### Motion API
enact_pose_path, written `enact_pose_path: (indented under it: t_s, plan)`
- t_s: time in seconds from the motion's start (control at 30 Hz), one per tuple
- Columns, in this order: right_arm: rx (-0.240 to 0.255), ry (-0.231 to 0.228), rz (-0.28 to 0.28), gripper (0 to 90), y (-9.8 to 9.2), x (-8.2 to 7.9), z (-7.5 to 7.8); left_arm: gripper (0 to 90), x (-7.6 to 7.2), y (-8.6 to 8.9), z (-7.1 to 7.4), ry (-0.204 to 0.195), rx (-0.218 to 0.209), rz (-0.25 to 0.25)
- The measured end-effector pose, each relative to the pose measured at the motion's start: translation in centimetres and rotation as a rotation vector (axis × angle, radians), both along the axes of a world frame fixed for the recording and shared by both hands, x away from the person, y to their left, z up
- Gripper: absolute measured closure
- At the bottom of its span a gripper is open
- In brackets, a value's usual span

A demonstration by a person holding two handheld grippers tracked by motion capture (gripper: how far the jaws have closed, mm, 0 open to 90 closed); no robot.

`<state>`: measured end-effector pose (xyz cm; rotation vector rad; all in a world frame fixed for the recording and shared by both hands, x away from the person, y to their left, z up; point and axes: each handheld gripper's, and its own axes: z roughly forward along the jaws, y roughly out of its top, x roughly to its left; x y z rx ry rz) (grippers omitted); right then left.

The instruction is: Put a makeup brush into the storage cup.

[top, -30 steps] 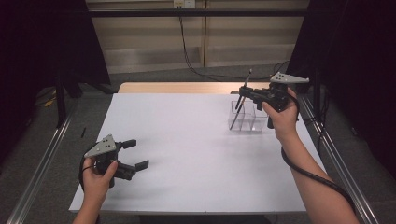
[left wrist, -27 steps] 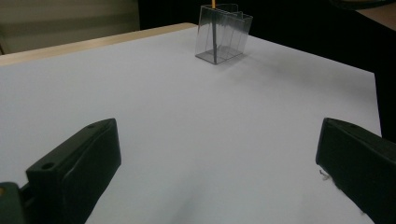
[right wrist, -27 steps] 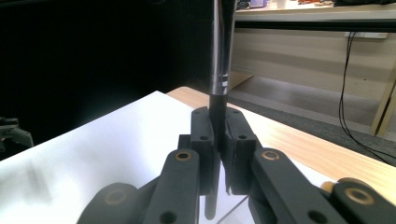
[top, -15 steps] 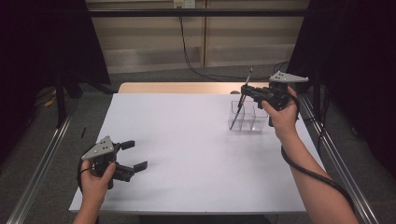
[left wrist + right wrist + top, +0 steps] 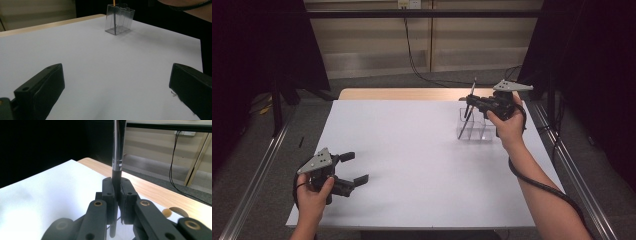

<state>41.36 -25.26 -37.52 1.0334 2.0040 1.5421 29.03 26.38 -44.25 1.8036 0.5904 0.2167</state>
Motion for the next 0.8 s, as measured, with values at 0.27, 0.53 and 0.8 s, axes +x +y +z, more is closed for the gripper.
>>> enact_pose_path:
  t_s: [0.27,0.53,0.8]
  plan:
    - [-0.005,0.014,0.001,84.6,0.3,0.2,-0.8,0.0,0.1,0.0,-0.4,0.006,0.013,-0.006]
    - [-0.006,0.022,0.003,84.6,0.4,0.4,-1.4,0.0,0.0,0.1,-0.4,0.0,0.018,-0.009]
    - [-0.016,0.018,0.01,84.6,0.7,0.5,-1.2,0.0,-0.1,0.2,-0.4,0.003,0.012,-0.002]
